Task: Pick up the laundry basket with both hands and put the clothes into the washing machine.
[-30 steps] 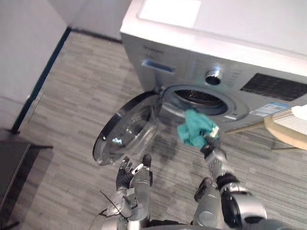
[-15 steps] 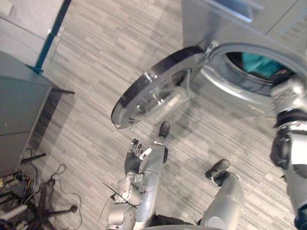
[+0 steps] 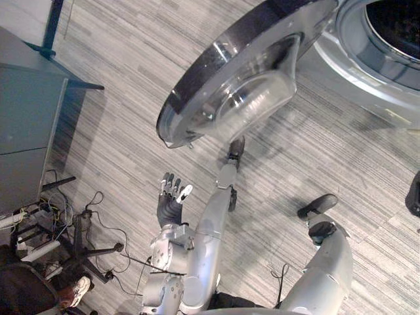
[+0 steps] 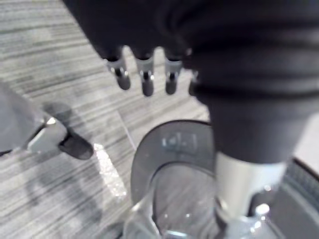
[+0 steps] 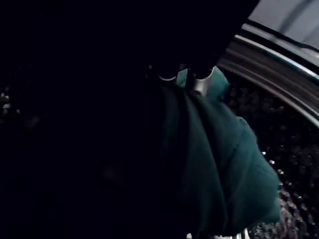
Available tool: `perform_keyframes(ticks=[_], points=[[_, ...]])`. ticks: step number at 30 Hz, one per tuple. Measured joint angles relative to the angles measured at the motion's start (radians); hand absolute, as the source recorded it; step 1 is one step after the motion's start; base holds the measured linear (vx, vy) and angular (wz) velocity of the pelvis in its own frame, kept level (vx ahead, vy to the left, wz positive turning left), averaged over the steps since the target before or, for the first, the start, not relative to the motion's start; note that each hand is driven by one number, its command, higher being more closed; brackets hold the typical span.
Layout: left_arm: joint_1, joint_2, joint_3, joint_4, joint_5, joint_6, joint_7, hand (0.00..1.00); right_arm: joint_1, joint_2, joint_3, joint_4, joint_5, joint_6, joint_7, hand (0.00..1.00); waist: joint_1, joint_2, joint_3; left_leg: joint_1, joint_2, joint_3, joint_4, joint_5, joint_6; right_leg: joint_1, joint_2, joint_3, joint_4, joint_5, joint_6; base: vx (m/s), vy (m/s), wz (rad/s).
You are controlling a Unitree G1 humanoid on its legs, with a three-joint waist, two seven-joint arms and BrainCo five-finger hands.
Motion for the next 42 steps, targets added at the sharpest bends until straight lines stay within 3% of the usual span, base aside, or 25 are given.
perform_keyframes(ticks=[4, 9, 15, 22, 27, 30, 32, 33, 35, 40, 42], points=[[0.000, 0.000, -0.007, -0.001, -0.004, -0.003, -0.004, 0.00, 0.000, 0.067, -0.079, -0.046, 0.000, -0.051, -0.001, 0.00, -0.003, 0.002, 0.000, 0.000, 0.001, 0.004, 0.012, 0.004, 0.005, -0.002, -0.004, -0.001, 0.018, -0.005, 0.006, 0.05, -0.021, 0.01], [0.000, 0.000, -0.008, 0.000, -0.018, -0.003, -0.005, 0.00, 0.001, 0.091, -0.169, -0.050, 0.000, -0.051, 0.000, 0.00, 0.010, 0.009, -0.001, 0.000, -0.001, -0.004, 0.024, 0.003, 0.004, -0.001, -0.020, -0.006, 0.052, -0.028, -0.002, 0.02, -0.020, 0.07], [-0.007, 0.002, -0.022, 0.002, -0.020, -0.002, -0.007, 0.00, 0.060, 0.116, -0.204, -0.053, -0.125, 0.090, 0.051, 0.00, 0.012, 0.009, -0.001, 0.041, 0.003, 0.015, 0.027, -0.005, 0.015, 0.014, -0.012, 0.026, 0.057, -0.041, -0.008, 0.02, -0.023, -0.05], [-0.063, 0.015, -0.022, 0.091, -0.020, -0.005, -0.007, 0.00, 0.267, 0.226, -0.275, -0.086, -0.231, 0.115, 0.183, 0.00, 0.003, 0.012, -0.003, 0.143, 0.032, 0.038, 0.025, -0.040, 0.017, 0.128, 0.038, 0.031, -0.028, -0.021, -0.007, 0.06, -0.005, -0.17], [-0.083, 0.012, 0.003, 0.156, -0.019, -0.004, -0.014, 0.00, 0.493, 0.355, -0.293, -0.149, -0.289, 0.136, 0.243, 0.00, -0.035, 0.010, -0.004, 0.217, 0.043, 0.065, 0.008, -0.054, 0.016, 0.196, 0.057, 0.042, -0.077, -0.005, 0.006, 0.04, 0.017, -0.14], [-0.086, 0.006, 0.032, 0.190, -0.018, 0.000, -0.027, 0.00, 0.709, 0.518, -0.292, -0.262, -0.315, 0.137, 0.244, 0.00, -0.058, -0.008, -0.019, 0.263, 0.058, 0.086, 0.012, -0.073, 0.009, 0.232, 0.071, 0.052, -0.094, -0.004, 0.006, 0.04, -0.028, -0.23], [-0.087, 0.003, 0.078, 0.242, -0.018, 0.004, -0.027, 0.00, 0.865, 0.644, -0.274, -0.306, -0.324, 0.137, 0.244, 0.00, -0.095, -0.033, -0.038, 0.299, 0.076, 0.100, 0.033, -0.098, 0.002, 0.266, 0.087, 0.064, -0.099, -0.004, 0.006, 0.08, -0.064, -0.25], [-0.086, 0.002, 0.084, 0.253, -0.018, 0.006, -0.027, 0.00, 0.909, 0.668, -0.263, -0.323, -0.324, 0.136, 0.245, 0.00, -0.102, -0.038, -0.040, 0.312, 0.082, 0.104, 0.043, -0.109, -0.001, 0.283, 0.091, 0.066, -0.103, -0.004, 0.006, 0.07, -0.063, -0.36], [-0.081, 0.000, 0.111, 0.279, -0.017, 0.016, -0.028, 0.00, 1.072, 0.761, -0.233, -0.377, -0.335, 0.134, 0.269, 0.00, -0.121, -0.073, -0.057, 0.393, 0.103, 0.137, 0.053, -0.141, -0.009, 0.341, 0.107, 0.094, -0.123, -0.008, 0.007, 0.05, -0.054, -0.43], [-0.045, -0.002, 0.153, 0.280, -0.015, 0.027, -0.054, 0.00, 1.331, 0.875, -0.194, -0.467, -0.344, 0.133, 0.322, 0.00, -0.163, -0.132, -0.089, 0.551, 0.127, 0.175, 0.009, -0.170, -0.026, 0.469, 0.142, 0.104, -0.176, -0.026, -0.001, 0.02, -0.053, -0.28], [-0.006, -0.003, 0.159, 0.283, -0.007, 0.029, -0.070, 0.00, 1.440, 0.895, -0.190, -0.482, -0.348, 0.135, 0.333, 0.00, -0.180, -0.148, -0.133, 0.614, 0.143, 0.200, -0.035, -0.169, -0.028, 0.528, 0.161, 0.092, -0.218, -0.026, 0.000, 0.05, -0.058, -0.17]])
